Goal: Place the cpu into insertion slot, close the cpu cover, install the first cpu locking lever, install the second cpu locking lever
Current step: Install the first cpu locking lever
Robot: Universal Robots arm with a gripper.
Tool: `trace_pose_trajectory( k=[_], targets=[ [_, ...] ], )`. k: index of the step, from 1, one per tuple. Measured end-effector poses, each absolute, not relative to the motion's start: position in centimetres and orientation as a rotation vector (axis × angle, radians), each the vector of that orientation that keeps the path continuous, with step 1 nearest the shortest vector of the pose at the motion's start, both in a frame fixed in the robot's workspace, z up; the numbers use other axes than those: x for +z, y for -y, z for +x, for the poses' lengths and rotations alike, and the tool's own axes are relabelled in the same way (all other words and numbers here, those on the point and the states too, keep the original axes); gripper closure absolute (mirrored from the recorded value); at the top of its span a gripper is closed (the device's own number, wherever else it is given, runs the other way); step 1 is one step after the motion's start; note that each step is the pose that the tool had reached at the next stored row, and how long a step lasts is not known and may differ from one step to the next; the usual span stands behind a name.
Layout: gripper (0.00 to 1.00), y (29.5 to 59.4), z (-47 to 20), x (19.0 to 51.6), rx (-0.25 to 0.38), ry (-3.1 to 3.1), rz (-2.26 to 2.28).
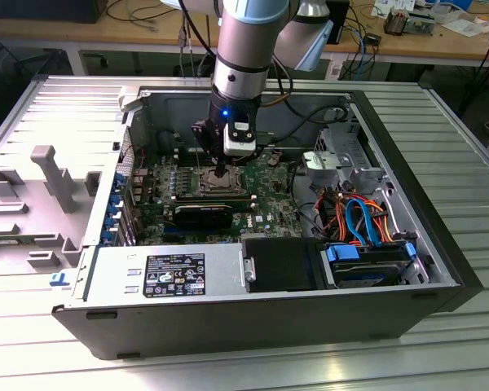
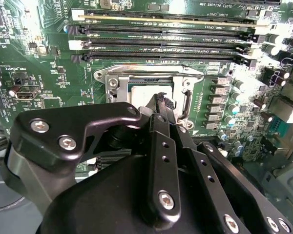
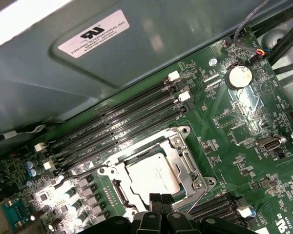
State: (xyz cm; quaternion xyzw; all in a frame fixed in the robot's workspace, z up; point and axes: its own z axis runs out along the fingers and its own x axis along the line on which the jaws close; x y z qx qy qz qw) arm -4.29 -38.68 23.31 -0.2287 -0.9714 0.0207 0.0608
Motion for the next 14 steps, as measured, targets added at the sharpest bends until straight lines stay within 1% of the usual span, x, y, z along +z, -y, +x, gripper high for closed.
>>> trace_pose_trajectory(
  k=[14],
  targets=[
    [0.89,38.68,-4.29,23.31,0.065,2.947,-0.660]
  ],
)
